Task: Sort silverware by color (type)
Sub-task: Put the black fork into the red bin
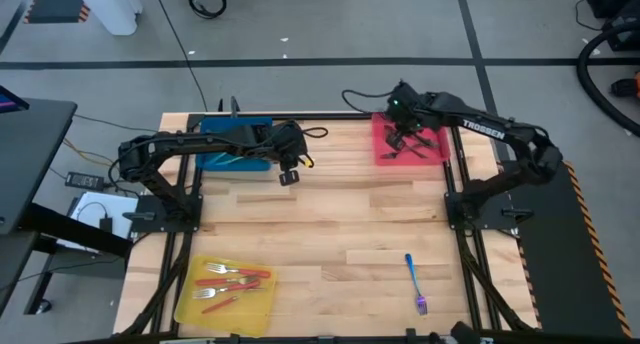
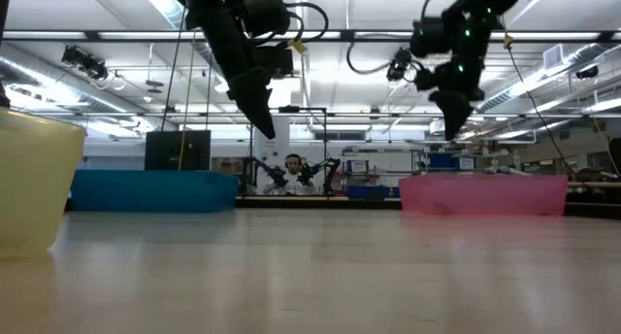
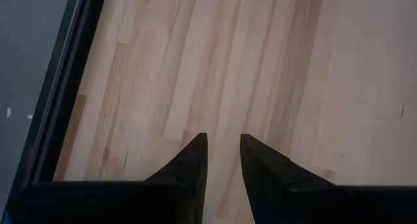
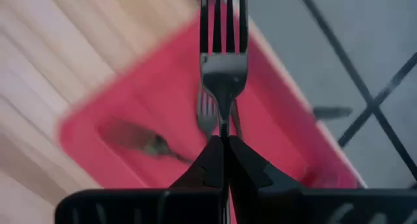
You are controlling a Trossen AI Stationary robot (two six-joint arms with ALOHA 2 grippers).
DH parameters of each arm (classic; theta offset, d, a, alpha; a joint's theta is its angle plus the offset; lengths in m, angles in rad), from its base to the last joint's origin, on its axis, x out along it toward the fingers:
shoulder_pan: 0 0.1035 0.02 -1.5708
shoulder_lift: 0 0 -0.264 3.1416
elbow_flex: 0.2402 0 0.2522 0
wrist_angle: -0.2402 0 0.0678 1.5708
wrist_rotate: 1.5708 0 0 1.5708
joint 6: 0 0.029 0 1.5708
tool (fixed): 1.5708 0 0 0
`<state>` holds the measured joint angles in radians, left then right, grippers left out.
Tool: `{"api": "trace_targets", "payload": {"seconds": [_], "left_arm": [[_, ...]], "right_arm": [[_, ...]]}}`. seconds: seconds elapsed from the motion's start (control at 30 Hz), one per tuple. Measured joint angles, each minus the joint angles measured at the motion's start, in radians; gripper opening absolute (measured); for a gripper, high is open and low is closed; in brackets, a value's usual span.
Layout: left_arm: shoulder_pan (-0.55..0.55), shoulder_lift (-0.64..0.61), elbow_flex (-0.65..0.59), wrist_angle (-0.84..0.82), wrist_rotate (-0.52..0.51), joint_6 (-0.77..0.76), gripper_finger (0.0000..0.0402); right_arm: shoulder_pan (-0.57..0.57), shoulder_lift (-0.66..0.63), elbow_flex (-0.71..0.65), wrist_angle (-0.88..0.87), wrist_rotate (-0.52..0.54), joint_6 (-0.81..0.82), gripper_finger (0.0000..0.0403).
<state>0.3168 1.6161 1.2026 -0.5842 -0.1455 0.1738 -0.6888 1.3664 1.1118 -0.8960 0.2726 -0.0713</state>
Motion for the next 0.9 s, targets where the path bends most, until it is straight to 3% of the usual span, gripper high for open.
{"api": "trace_targets", "payload": {"seconds": [0.1,0.3,0.9], "left_arm": [[0.0,0.0,0.0,0.0,0.0,0.002,0.0091],[0.0,0.0,0.0,0.024,0.0,0.001,0.0091],[0.0,0.0,0.0,0.121,0.0,0.024,0.0092]], "right_arm": [[-0.045,0.004,-0.064,0.064,-0.005,-0.052,0.001],[-0.103,0.006,-0.168,0.218,-0.135,-0.132,0.0016],[-0.099,0.006,-0.277,0.309,-0.055,-0.167,0.0088]]}}
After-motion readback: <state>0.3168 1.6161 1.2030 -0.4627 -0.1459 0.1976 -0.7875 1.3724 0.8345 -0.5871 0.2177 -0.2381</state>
